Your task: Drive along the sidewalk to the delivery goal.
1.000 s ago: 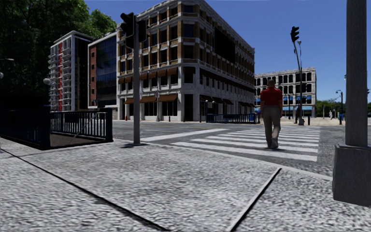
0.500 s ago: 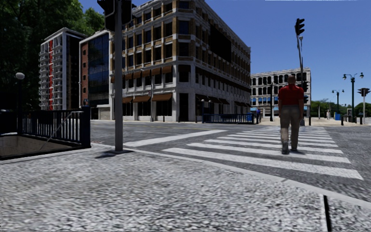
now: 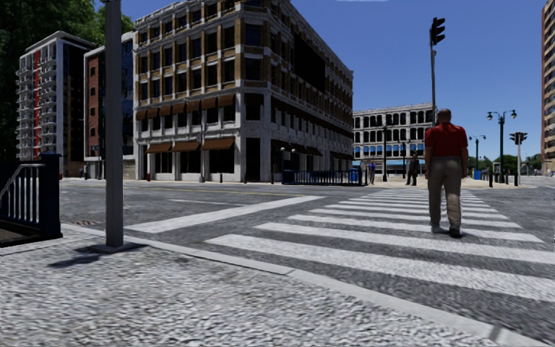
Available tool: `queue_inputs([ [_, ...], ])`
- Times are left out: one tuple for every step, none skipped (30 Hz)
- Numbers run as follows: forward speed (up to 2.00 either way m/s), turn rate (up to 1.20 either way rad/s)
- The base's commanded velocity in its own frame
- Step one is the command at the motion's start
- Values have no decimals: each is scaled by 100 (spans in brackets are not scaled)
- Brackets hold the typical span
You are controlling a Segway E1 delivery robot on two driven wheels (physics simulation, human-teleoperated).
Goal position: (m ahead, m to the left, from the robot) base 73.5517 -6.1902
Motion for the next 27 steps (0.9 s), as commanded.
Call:
queue_inputs([
  [191, -42],
  [172, -47],
  [165, -52],
  [163, -54],
  [162, -55],
  [162, -55],
  [162, -55],
  [162, -55],
  [162, -55],
  [162, -55],
  [162, -55],
  [162, -55],
  [162, -55],
  [162, -55],
  [162, -55],
  [162, -55],
  [162, -55],
  [162, -55],
  [162, -55],
  [162, -55],
  [162, -55],
  [162, -54],
  [162, -54],
  [162, -54],
  [162, -54],
  [162, -54],
  [162, -54],
])
